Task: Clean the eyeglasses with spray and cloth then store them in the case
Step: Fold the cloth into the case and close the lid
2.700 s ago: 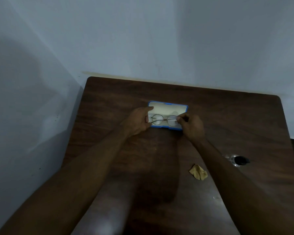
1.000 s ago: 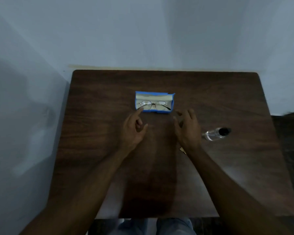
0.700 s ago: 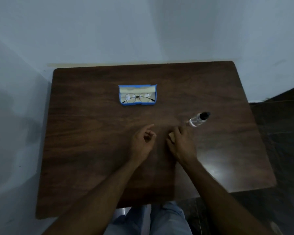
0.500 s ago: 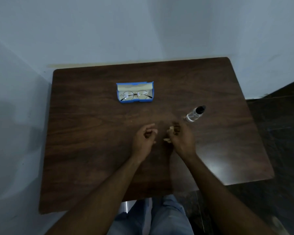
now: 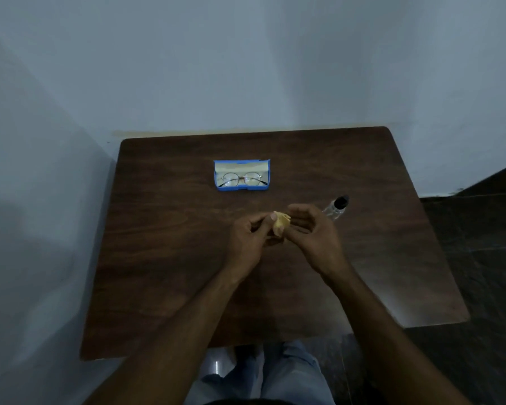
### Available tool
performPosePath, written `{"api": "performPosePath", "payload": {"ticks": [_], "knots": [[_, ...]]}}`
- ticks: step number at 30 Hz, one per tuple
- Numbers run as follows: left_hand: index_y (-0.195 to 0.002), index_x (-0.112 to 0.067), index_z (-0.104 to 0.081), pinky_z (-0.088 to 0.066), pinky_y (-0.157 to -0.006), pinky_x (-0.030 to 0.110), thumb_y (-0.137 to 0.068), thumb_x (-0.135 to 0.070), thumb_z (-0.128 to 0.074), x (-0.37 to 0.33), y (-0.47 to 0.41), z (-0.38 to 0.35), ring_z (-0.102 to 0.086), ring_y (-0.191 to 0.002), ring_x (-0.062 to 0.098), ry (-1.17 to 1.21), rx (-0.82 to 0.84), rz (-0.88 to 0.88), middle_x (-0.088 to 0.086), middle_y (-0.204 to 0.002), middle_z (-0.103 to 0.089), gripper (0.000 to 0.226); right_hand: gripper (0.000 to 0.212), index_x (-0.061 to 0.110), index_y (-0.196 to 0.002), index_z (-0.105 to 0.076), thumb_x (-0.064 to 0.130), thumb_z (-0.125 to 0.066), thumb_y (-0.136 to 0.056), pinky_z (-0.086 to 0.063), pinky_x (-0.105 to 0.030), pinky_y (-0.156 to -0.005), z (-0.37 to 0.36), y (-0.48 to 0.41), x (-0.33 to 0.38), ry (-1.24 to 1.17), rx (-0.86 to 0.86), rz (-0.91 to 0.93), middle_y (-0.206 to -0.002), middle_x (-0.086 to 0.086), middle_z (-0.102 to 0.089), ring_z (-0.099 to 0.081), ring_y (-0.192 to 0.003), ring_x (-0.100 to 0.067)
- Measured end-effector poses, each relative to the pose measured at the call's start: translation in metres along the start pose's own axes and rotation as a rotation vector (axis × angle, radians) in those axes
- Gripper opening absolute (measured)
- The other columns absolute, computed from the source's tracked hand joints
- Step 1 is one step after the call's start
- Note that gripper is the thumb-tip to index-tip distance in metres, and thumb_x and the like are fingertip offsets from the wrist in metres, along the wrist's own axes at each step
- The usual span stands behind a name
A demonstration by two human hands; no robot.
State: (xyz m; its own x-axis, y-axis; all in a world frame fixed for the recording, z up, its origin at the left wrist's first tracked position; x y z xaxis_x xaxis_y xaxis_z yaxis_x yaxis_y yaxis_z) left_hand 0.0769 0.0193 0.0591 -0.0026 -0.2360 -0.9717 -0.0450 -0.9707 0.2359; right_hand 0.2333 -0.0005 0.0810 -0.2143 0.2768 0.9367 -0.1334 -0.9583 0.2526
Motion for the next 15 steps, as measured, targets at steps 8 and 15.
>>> {"api": "performPosePath", "payload": {"ticks": [8,15], "knots": [[-0.110,-0.027,-0.078,-0.061,-0.082,0.046,-0.108,-0.044,-0.047,-0.031,-0.002,0.030,-0.074,-0.091,0.012,-0.389,0.090,-0.157,-0.007,-0.096,-0.079,0.035,0.014,0.011,-0.102,-0.078,0.002,-0.071,-0.093,-0.063,-0.033,-0.084,0.010,-0.005,0.013,-0.145,0.028,0.006,-0.099,-0.008,-0.080,-0.075,-0.094,-0.019],[-0.095,-0.010,-0.074,-0.055,-0.065,0.055,-0.107,-0.043,-0.049,-0.051,-0.009,0.036,-0.066,-0.075,0.038,-0.335,0.020,-0.292,0.017,-0.076,-0.068,0.043,0.025,0.010,-0.084,-0.071,0.000,-0.053,-0.099,-0.058,-0.031,-0.075,-0.007,-0.017,0.031,-0.523,0.106,-0.156,-0.085,-0.006,-0.075,-0.071,-0.081,-0.017]]}}
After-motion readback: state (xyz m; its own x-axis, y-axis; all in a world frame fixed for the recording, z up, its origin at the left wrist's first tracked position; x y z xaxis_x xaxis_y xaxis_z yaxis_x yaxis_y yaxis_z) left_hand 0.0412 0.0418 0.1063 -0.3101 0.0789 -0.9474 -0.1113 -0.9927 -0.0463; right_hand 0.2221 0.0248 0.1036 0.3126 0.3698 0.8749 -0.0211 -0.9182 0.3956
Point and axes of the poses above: each hand's wrist, its own y-axis away from the middle knuckle, its own z-axis out of the back of the hand, x = y × z, the point moved 1 cm from there along -y, towards the middle knuckle
